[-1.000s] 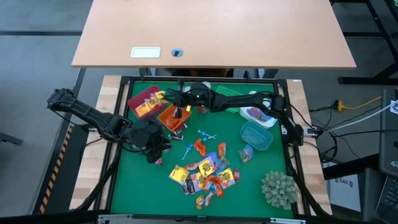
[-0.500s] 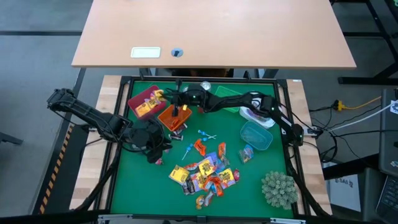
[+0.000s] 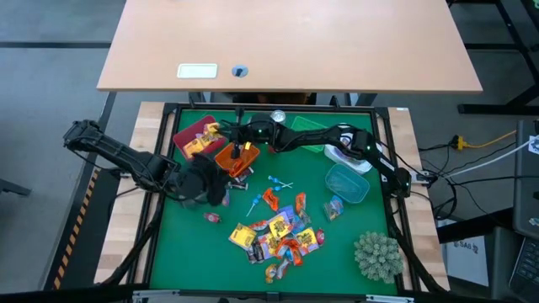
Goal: Sort candy
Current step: Put the yellow candy into the red bin
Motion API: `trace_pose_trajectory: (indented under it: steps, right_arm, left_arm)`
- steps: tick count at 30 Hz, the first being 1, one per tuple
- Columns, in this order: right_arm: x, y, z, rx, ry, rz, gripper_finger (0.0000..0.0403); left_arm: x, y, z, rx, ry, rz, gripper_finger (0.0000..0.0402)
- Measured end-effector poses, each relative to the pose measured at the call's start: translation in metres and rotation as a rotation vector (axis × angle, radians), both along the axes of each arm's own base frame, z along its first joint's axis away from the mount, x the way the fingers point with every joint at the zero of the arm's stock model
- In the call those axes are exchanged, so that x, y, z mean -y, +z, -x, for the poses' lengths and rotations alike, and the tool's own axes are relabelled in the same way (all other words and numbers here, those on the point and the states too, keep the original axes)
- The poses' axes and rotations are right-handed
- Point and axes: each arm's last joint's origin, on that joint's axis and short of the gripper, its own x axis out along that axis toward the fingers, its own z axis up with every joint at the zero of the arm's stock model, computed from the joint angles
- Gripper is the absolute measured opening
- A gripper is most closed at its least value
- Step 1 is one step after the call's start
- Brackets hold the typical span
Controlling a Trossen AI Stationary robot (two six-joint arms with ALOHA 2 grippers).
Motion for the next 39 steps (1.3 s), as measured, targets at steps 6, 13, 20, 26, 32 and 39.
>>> trace_pose_trajectory:
  steps: [6, 13, 20, 26, 32, 39]
  right_arm:
    - [0.0, -0.002, 0.0, -0.023, 0.0, -0.007, 0.0003]
    - [0.0, -0.002, 0.0, -0.023, 0.001, -0.007, 0.0003]
    - [0.0, -0.002, 0.0, -0.023, 0.001, -0.007, 0.0003]
    - [0.0, -0.002, 0.0, -0.023, 0.001, -0.007, 0.0003]
    - [-0.001, -0.002, 0.0, -0.022, 0.002, -0.01, 0.0003]
    - [-0.001, -0.002, 0.0, -0.015, 0.009, -0.039, 0.0003]
  left_arm:
    - [-0.028, -0.006, 0.023, -0.053, 0.315, 0.021, 0.0107]
    - [-0.059, -0.004, 0.045, -0.108, 0.528, 0.04, 0.0106]
    - [-0.077, -0.003, 0.045, -0.16, 0.557, -0.001, 0.0106]
    - [-0.086, -0.001, 0.037, -0.195, 0.49, -0.042, 0.0106]
    - [-0.093, 0.001, 0.035, -0.194, 0.468, -0.042, 0.0106]
    - [-0.101, 0.001, 0.036, -0.195, 0.511, -0.027, 0.0106]
